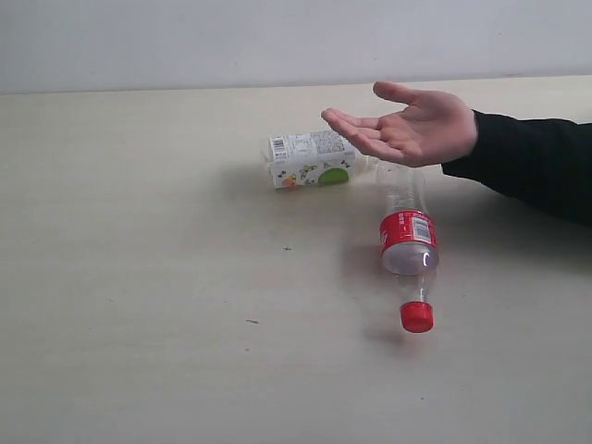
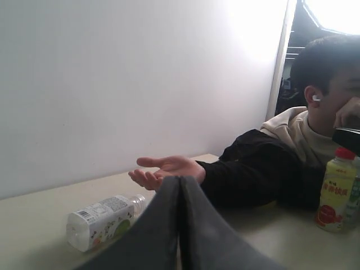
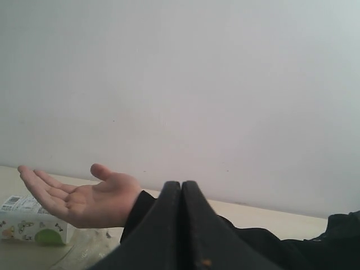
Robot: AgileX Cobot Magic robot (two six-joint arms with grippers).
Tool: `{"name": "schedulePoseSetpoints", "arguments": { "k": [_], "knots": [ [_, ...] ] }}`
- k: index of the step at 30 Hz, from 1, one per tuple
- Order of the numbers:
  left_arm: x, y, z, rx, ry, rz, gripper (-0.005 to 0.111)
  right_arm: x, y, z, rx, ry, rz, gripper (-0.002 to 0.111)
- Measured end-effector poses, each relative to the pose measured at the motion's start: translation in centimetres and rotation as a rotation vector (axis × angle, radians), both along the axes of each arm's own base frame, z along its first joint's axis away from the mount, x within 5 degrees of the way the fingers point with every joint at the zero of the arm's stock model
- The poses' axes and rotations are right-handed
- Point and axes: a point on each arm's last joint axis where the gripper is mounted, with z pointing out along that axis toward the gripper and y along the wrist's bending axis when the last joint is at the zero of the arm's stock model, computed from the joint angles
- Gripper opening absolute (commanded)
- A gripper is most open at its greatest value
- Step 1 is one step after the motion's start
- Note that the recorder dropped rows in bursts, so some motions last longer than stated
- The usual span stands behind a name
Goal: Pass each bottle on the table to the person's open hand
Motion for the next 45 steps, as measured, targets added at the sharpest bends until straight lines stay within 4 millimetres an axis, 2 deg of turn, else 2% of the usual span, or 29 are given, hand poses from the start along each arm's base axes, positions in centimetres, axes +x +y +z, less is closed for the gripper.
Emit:
{"name": "schedulePoseSetpoints", "arguments": {
  "k": [8,11,18,20,22,24,27,31,33,37,42,45],
  "knots": [
    [0.0,0.0,-0.1,0.005,0.01,-0.001,0.0,0.0,0.0,0.0,0.026,0.004,0.003,0.0],
    [0.0,0.0,-0.1,0.005,0.01,-0.001,0.0,0.0,0.0,0.1,0.24,0.025,0.022,0.0],
    [0.0,0.0,-0.1,0.008,0.013,-0.002,0.0,-0.2,-0.9,1.5,0.756,-0.09,0.053,0.0],
    [0.0,0.0,-0.1,0.008,0.013,-0.002,0.0,-0.3,-0.9,1.6,0.792,-0.105,0.067,0.0],
    [0.0,0.0,-0.1,0.008,0.013,-0.002,0.0,-0.4,-0.6,2.2,0.747,-0.095,0.087,0.0],
    [0.0,0.0,-0.1,0.008,0.013,-0.002,0.0,-0.6,-0.3,4.2,0.679,-0.089,0.107,0.0],
    [0.0,0.0,-0.1,0.008,0.013,-0.002,0.0,-0.4,-0.1,8.3,0.582,-0.114,0.113,0.0],
    [0.0,0.0,-0.1,0.008,0.013,-0.002,0.0,1.3,0.2,12.5,0.52,-0.095,0.1,0.0],
    [0.0,0.0,-0.1,0.008,0.013,-0.002,0.0,2.9,0.4,14.4,0.462,0.009,0.067,0.0],
    [0.0,0.0,-0.1,0.008,0.013,-0.002,0.0,6.9,1.2,15.5,0.213,0.384,0.013,0.0],
    [0.0,0.0,-0.1,0.008,0.013,-0.002,0.0,11.8,3.9,13.3,0.109,0.889,0.189,0.0],
    [0.0,0.0,-0.1,0.008,0.013,-0.002,0.0,14.4,5.5,10.5,0.051,1.155,0.272,0.0]
  ]
}}
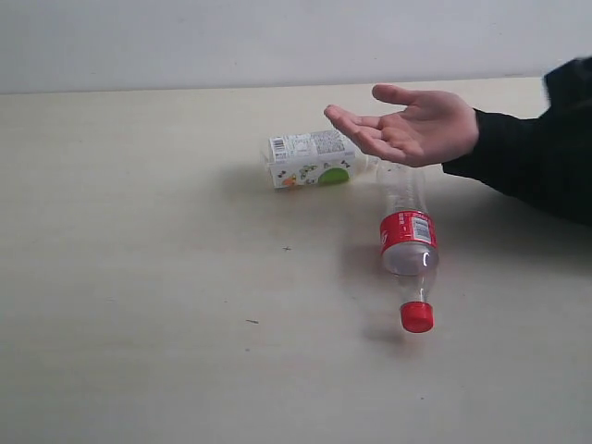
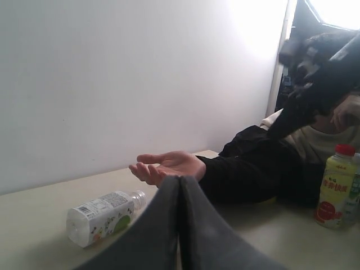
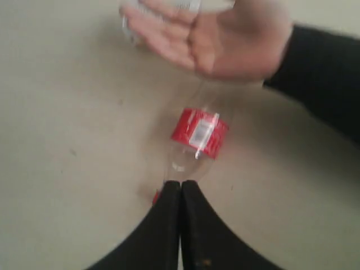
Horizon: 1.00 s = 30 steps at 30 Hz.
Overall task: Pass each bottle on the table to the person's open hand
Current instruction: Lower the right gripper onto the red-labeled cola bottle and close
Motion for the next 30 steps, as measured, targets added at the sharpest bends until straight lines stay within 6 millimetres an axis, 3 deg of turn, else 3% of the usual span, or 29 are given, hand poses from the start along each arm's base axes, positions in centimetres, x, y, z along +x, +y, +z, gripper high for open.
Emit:
{"name": "schedulePoseSetpoints", "arguments": {
  "k": [4,9,15,18,25,27,30],
  "knots": [
    [0.0,0.0,0.0,0.0,0.0,0.0,0.0,1.5,2.0,-3.8,-0.156,0.203,0.045,0.0],
    [0.0,0.0,0.0,0.0,0.0,0.0,0.0,1.9,5.6,-6.7,-0.345,0.251,0.071,0.0],
    [0.0,0.0,0.0,-0.001,0.001,0.0,0.0,3.4,8.0,-9.2,-0.302,0.232,0.008,0.001],
    [0.0,0.0,0.0,-0.001,0.001,0.0,0.0,4.2,8.6,-10.6,-0.279,0.249,-0.047,0.012],
    [0.0,0.0,0.0,-0.001,0.001,0.0,0.0,5.7,8.6,-13.6,-0.337,0.292,-0.21,0.065],
    [0.0,0.0,0.0,-0.001,0.001,0.0,0.0,6.1,8.7,-14.3,-0.329,0.285,-0.237,0.073],
    [0.0,0.0,0.0,-0.001,0.001,0.0,0.0,6.7,9.2,-14.8,-0.293,0.25,-0.243,0.075]
  ]
}}
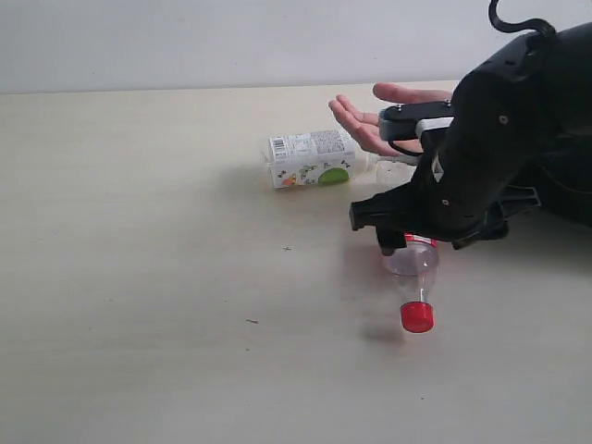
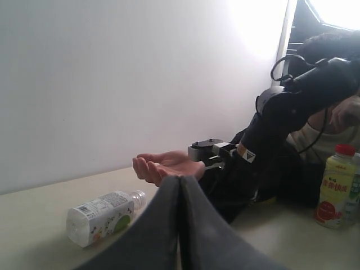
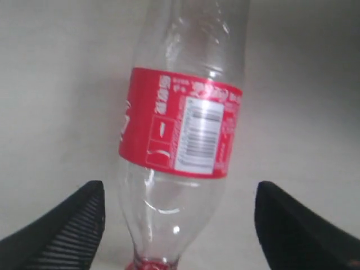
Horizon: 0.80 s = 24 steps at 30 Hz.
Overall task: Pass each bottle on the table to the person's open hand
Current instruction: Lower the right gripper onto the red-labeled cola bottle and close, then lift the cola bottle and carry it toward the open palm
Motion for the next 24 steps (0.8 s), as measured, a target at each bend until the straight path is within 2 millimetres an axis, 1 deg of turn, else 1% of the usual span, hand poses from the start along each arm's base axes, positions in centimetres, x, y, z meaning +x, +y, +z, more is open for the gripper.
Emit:
{"name": "schedulePoseSetpoints", "arguments": {
  "k": [6,9,15,17,18,19,21,24],
  "knots": [
    [0.0,0.0,0.0,0.0,0.0,0.0,0.0,1.2,0.9,-1.4,0.069,-0.064,-0.033,0.075],
    [0.0,0.0,0.0,0.0,0.0,0.0,0.0,1.7,0.8,-2.3,0.041,-0.079,-0.069,0.075],
    [0.0,0.0,0.0,0.0,0.0,0.0,0.0,2.7,0.7,-3.9,-0.019,-0.106,-0.086,0.075],
    [0.0,0.0,0.0,0.0,0.0,0.0,0.0,2.8,0.7,-4.3,-0.026,-0.112,-0.093,0.073],
    [0.0,0.0,0.0,0.0,0.0,0.0,0.0,2.9,0.7,-4.6,-0.031,-0.111,-0.095,0.07],
    [0.0,0.0,0.0,0.0,0.0,0.0,0.0,3.0,0.7,-4.9,-0.037,-0.109,-0.092,0.064],
    [0.0,0.0,0.0,0.0,0.0,0.0,0.0,3.1,0.7,-5.3,-0.043,-0.109,-0.09,0.049],
    [0.0,0.0,0.0,0.0,0.0,0.0,0.0,3.1,0.6,-5.5,-0.062,-0.1,-0.092,0.016]
  ]
}}
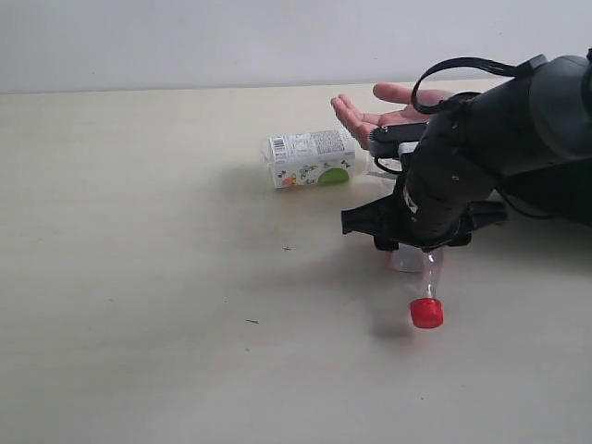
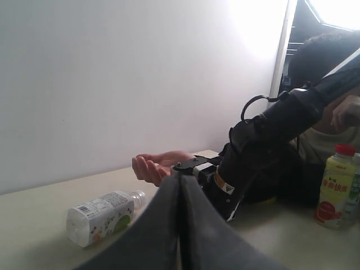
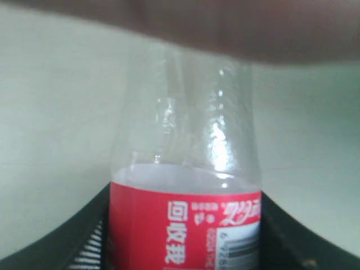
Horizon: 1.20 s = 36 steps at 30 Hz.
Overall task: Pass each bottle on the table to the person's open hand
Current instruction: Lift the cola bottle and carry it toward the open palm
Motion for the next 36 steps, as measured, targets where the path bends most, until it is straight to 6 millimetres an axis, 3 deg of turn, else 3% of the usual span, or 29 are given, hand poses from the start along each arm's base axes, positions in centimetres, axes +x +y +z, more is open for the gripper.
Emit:
{"name": "schedulePoseSetpoints", "arguments": {
  "k": [2,9,16,20,23,28,32,36],
  "knots": [
    [0.0,0.0,0.0,0.0,0.0,0.0,0.0,-0.2,-0.3,0.2,-0.026,0.014,-0.015,0.0],
    [0.0,0.0,0.0,-0.002,0.002,0.0,0.0,-1.4,-1.1,2.6,-0.079,0.082,-0.01,0.0],
    [0.0,0.0,0.0,-0.002,0.002,0.0,0.0,-4.8,-2.0,6.5,-0.086,0.294,0.117,0.0],
    [0.0,0.0,0.0,-0.002,0.002,0.0,0.0,-6.6,-2.6,9.9,-0.042,0.297,0.186,0.0],
    [0.0,0.0,0.0,-0.002,0.002,0.0,0.0,-8.1,-3.6,13.3,-0.024,0.221,0.211,0.0],
    [0.0,0.0,0.0,-0.002,0.002,0.0,0.0,-9.2,-4.9,17.1,-0.017,0.071,0.238,0.0],
    [0.0,0.0,0.0,-0.002,0.002,0.0,0.0,-8.1,-4.9,18.1,0.003,-0.08,0.26,0.0],
    [0.0,0.0,0.0,-0.002,0.002,0.0,0.0,-3.4,-4.5,16.1,0.02,-0.118,0.214,0.0]
  ]
}}
